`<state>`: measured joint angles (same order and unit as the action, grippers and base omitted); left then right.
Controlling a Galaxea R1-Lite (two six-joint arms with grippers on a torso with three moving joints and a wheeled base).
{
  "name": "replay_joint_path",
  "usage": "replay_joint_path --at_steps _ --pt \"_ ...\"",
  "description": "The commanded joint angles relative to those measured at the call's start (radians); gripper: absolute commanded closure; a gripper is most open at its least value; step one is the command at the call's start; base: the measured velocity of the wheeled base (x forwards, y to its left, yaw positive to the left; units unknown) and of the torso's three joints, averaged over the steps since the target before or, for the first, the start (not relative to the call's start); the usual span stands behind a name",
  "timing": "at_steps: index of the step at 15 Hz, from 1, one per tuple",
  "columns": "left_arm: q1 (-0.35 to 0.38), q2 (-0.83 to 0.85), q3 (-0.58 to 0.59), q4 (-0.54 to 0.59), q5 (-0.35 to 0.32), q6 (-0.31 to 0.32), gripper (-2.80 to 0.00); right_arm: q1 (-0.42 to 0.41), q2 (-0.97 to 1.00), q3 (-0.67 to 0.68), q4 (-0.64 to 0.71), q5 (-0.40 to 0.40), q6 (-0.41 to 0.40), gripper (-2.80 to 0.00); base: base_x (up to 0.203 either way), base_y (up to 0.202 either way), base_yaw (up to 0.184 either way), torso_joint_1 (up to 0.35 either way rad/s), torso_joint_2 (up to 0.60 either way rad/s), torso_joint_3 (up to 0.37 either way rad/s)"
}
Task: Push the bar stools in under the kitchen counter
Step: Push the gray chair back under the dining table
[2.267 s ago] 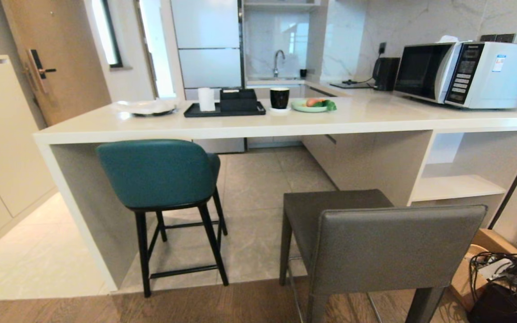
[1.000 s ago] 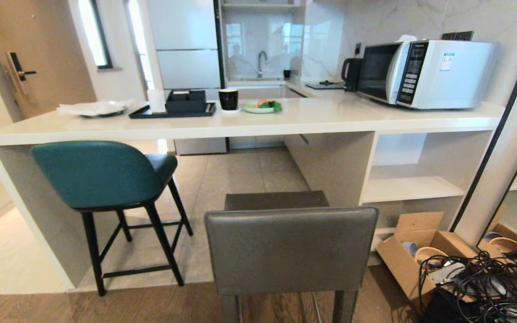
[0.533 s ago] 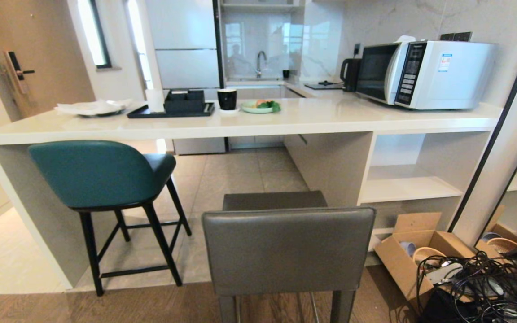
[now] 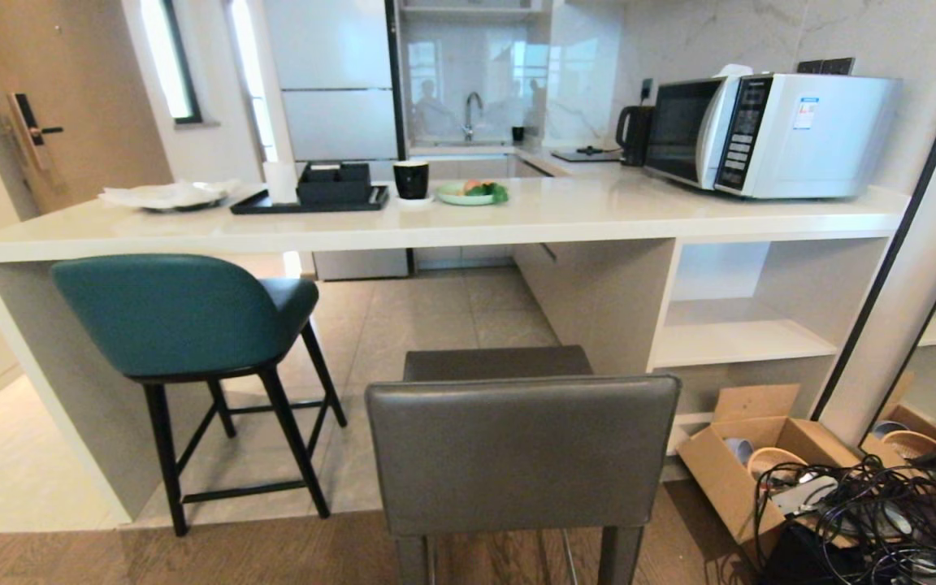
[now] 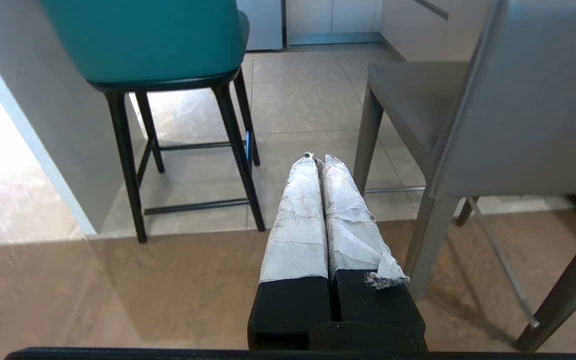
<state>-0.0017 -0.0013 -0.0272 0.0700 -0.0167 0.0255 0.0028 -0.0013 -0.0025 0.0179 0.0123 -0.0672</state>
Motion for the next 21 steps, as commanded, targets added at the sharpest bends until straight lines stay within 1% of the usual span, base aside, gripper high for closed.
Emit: replay_joint_path --at_steps 1,2,3,4,5,6,7,9,12,14,17,19,20,21 --pt "0.000 0.000 -0.002 0.001 -0.003 0.035 0.00 0.000 0.004 -0.023 0.024 -0.006 0.001 0.00 0.000 0.000 0.000 0.000 0.00 0.000" --pt "0.002 0.001 -0.010 0.001 -0.008 0.035 0.00 0.000 0.023 -0.067 0.039 -0.009 0.009 0.00 0.000 0.000 0.000 0.000 0.00 0.000" --pt "0.001 0.016 -0.049 0.004 -0.023 0.020 0.00 0.000 0.075 -0.115 0.051 -0.010 0.030 0.00 0.000 0.000 0.000 0.000 0.00 0.000" --pt "0.002 0.063 -0.105 0.006 -0.039 -0.011 0.00 0.001 0.156 -0.167 0.054 -0.009 0.059 0.00 0.000 0.000 0.000 0.000 0.00 0.000" --pt "0.001 0.144 -0.152 -0.003 -0.051 -0.035 0.00 0.001 0.246 -0.214 0.047 -0.008 0.082 0.00 0.000 0.000 0.000 0.000 0.00 0.000" --pt "-0.002 0.251 -0.189 -0.036 -0.060 -0.051 0.00 0.002 0.338 -0.246 0.018 -0.007 0.097 0.00 0.000 0.000 0.000 0.000 0.00 0.000" --pt "-0.007 0.377 -0.215 -0.099 -0.066 -0.062 0.00 0.002 0.438 -0.266 -0.041 -0.007 0.107 0.00 0.000 0.000 0.000 0.000 0.00 0.000" --pt "-0.021 0.643 -0.238 -0.289 -0.073 -0.077 0.00 0.002 0.639 -0.290 -0.210 -0.011 0.118 0.00 0.000 0.000 0.000 0.000 0.00 0.000" --pt "-0.070 1.071 -0.244 -0.650 -0.072 -0.088 0.00 0.003 0.935 -0.306 -0.455 -0.015 0.126 0.00 0.000 0.000 0.000 0.000 0.00 0.000" --pt "-0.122 1.365 -0.249 -0.913 -0.044 -0.092 0.00 0.003 1.148 -0.309 -0.642 -0.018 0.128 0.00 0.000 0.000 0.000 0.000 0.00 0.000" --pt "-0.221 1.782 -0.259 -1.275 0.024 -0.093 0.00 0.003 1.480 -0.296 -0.948 -0.031 0.125 0.00 0.000 0.000 0.000 0.000 0.00 0.000" --pt "-0.317 1.977 -0.271 -1.457 0.071 -0.103 0.00 0.009 1.709 -0.269 -1.198 -0.038 0.125 0.00 0.000 0.000 0.000 0.000 0.00 0.000" --pt "-0.369 2.044 -0.284 -1.524 0.092 -0.109 0.00 0.017 1.822 -0.252 -1.307 -0.040 0.126 0.00 0.000 0.000 0.000 0.000 0.00 0.000" --pt "-0.397 2.094 -0.298 -1.563 0.105 -0.113 0.00 0.029 1.905 -0.239 -1.396 -0.041 0.131 0.00 0.000 0.000 0.000 0.000 0.00 0.000"
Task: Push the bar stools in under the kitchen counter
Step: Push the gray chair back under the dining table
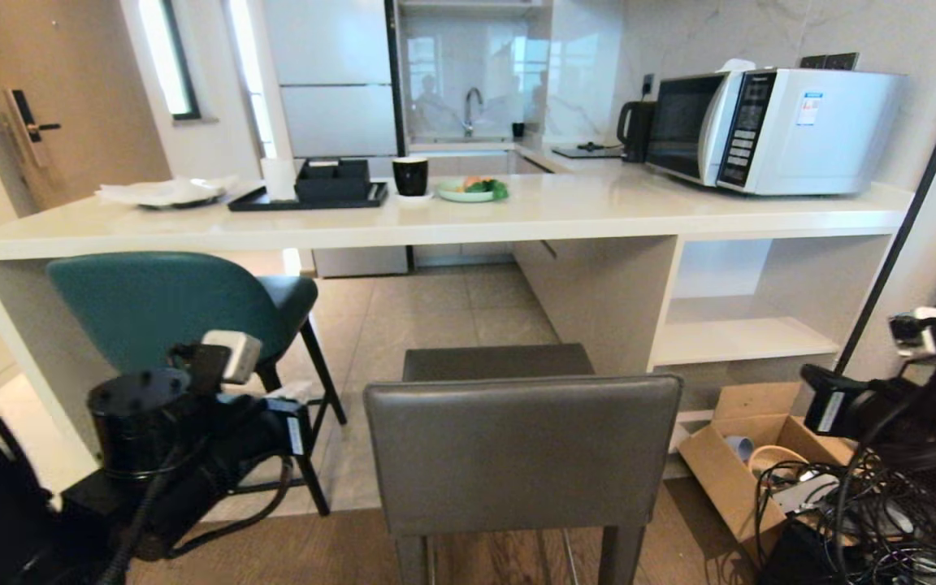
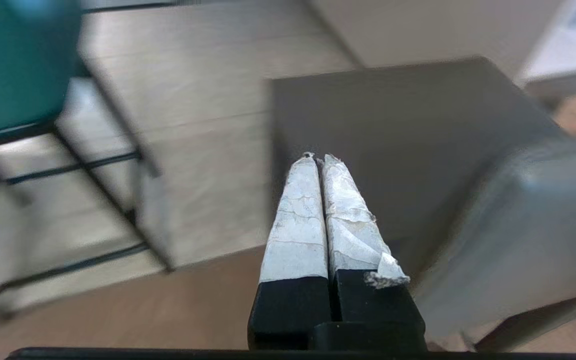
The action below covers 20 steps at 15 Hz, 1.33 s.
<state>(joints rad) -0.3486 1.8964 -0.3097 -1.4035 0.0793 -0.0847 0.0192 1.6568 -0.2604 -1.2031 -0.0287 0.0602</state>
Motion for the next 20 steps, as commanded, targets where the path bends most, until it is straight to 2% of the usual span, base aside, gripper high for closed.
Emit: replay_joint_path --at_steps 1,4,6,12,15,20 --pt "-0.067 0.237 -0.043 -0.112 0.018 -0.005 0.00 0.038 0.315 0.030 -0.248 0.002 0.011 0.00 0.000 0.000 0.000 0.000 0.00 0.000" --pt "-0.132 0.284 -0.113 -0.126 0.027 -0.012 0.00 0.163 0.380 0.036 -0.323 -0.007 0.025 0.00 0.000 0.000 0.000 0.000 0.00 0.000" --pt "-0.149 0.285 -0.118 -0.127 0.030 -0.012 0.00 0.170 0.417 0.020 -0.327 -0.008 0.035 0.00 0.000 0.000 0.000 0.000 0.00 0.000" --pt "-0.133 0.280 -0.118 -0.127 0.030 -0.018 0.00 0.179 0.505 -0.097 -0.327 -0.013 0.039 0.00 0.000 0.000 0.000 0.000 0.00 0.000" --pt "-0.133 0.277 -0.118 -0.127 0.030 -0.018 0.00 0.192 0.563 -0.197 -0.327 -0.067 0.035 0.00 0.000 0.000 0.000 0.000 0.00 0.000" --pt "-0.137 0.283 -0.146 -0.127 0.032 -0.017 0.00 0.243 0.589 -0.267 -0.327 -0.077 0.033 0.00 0.000 0.000 0.000 0.000 0.00 0.000"
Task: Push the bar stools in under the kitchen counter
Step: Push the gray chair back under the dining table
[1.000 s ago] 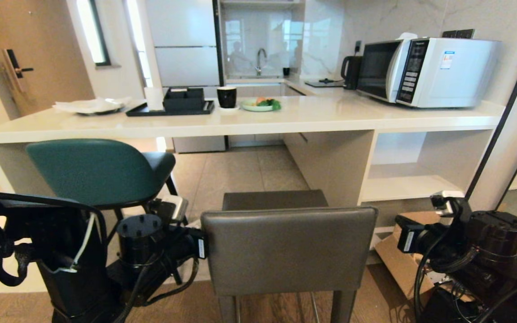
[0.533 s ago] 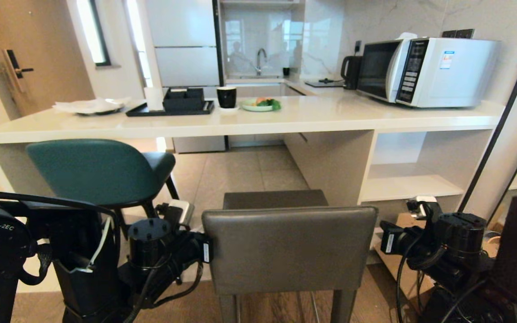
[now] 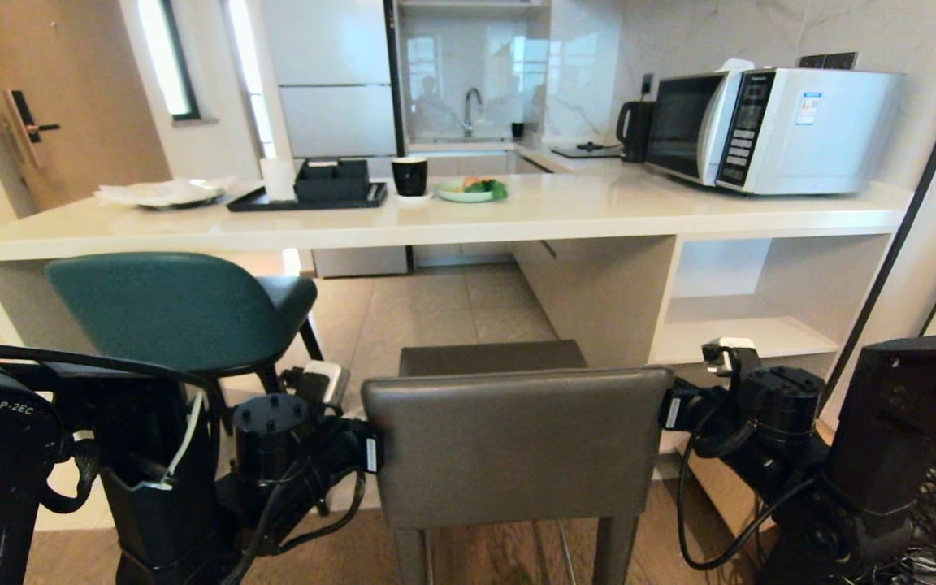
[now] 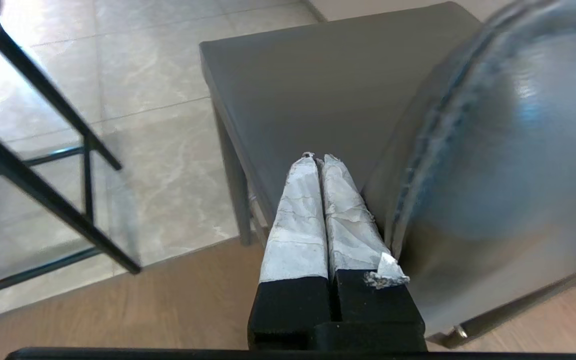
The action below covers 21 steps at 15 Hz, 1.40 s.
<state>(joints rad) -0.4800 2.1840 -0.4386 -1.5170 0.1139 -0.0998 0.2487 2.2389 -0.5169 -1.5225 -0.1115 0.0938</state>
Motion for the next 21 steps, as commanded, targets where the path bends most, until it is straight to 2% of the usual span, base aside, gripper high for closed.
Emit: replay_joint_path --at_steps 1,2,7,11,16,18,21 --pt "-0.014 -0.008 -0.037 -0.013 0.009 -0.018 0.00 0.015 0.009 -0.014 -0.007 0.006 0.000 0.00 0.000 0.000 0.000 0.000 0.00 0.000" --pt "-0.024 -0.007 -0.047 -0.013 0.023 -0.039 0.00 0.015 0.012 -0.024 -0.007 0.006 0.000 0.00 0.000 0.000 0.000 0.000 0.00 0.000" --pt "-0.014 0.006 -0.046 -0.013 0.021 -0.035 0.00 0.029 0.025 -0.076 -0.007 0.006 -0.002 0.00 0.000 0.000 0.000 0.000 0.00 0.000" --pt "-0.023 0.006 -0.032 -0.013 0.024 -0.035 0.00 0.082 0.013 -0.186 0.086 0.004 -0.003 0.00 0.000 0.000 0.000 0.000 0.00 0.000" --pt "-0.019 0.013 -0.034 -0.013 0.024 -0.034 0.00 0.089 0.010 -0.201 0.090 0.004 -0.009 0.00 0.000 0.000 0.000 0.000 0.00 0.000" --pt "-0.006 0.021 -0.045 -0.013 0.023 -0.018 0.00 0.084 0.010 -0.192 0.087 0.004 -0.008 0.00 0.000 0.000 0.000 0.000 0.00 0.000" --pt "0.055 0.049 -0.096 -0.013 0.013 0.017 0.00 0.086 0.007 -0.189 0.087 0.004 -0.009 0.00 0.000 0.000 0.000 0.000 0.00 0.000"
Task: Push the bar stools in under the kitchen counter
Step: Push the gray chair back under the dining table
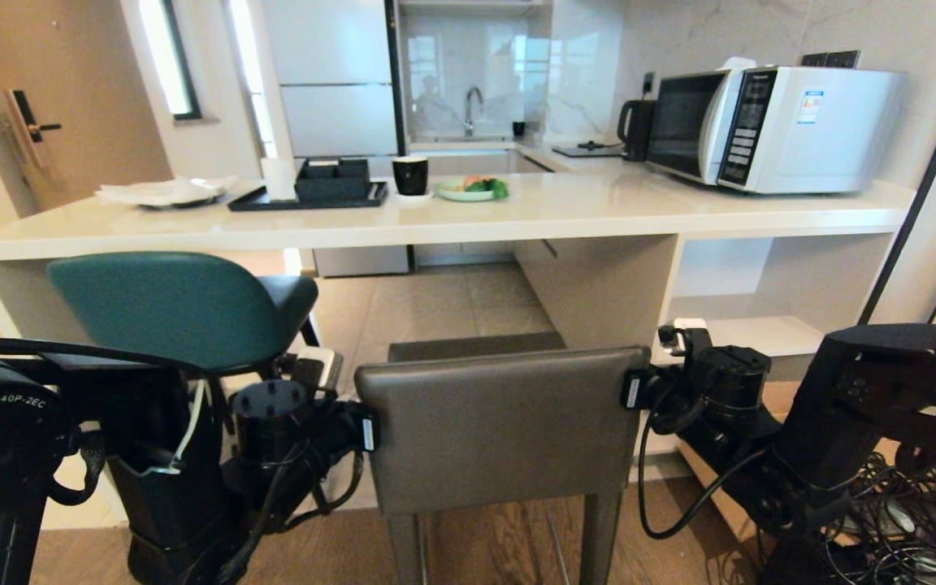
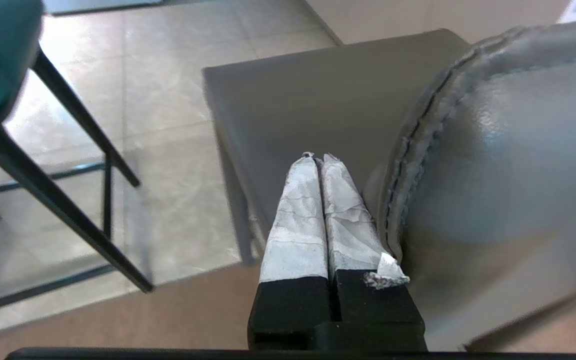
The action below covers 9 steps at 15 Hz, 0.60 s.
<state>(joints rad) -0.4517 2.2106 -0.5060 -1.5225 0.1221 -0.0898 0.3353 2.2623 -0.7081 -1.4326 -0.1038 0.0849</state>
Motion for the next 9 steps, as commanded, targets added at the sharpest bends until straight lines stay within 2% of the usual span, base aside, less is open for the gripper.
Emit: replay_joint_path --at_steps 1,2,5,9 --pt "0.041 0.044 -0.059 -0.007 0.004 0.030 0.00 0.001 -0.017 -0.001 -0.003 -0.004 -0.002 0.00 0.000 0.000 0.000 0.000 0.00 0.000" --pt "0.052 0.056 -0.080 -0.007 0.003 0.054 0.00 0.001 -0.017 -0.002 -0.003 -0.004 -0.007 0.00 0.000 0.000 0.000 0.000 0.00 0.000" --pt "0.048 0.070 -0.080 -0.007 0.005 0.057 0.00 -0.001 -0.011 -0.005 -0.003 -0.004 -0.013 0.00 0.000 0.000 0.000 0.000 0.00 0.000" --pt "0.000 0.072 -0.077 -0.007 0.008 0.058 0.00 -0.003 0.014 -0.006 -0.003 0.000 -0.013 0.00 0.000 0.000 0.000 0.000 0.00 0.000"
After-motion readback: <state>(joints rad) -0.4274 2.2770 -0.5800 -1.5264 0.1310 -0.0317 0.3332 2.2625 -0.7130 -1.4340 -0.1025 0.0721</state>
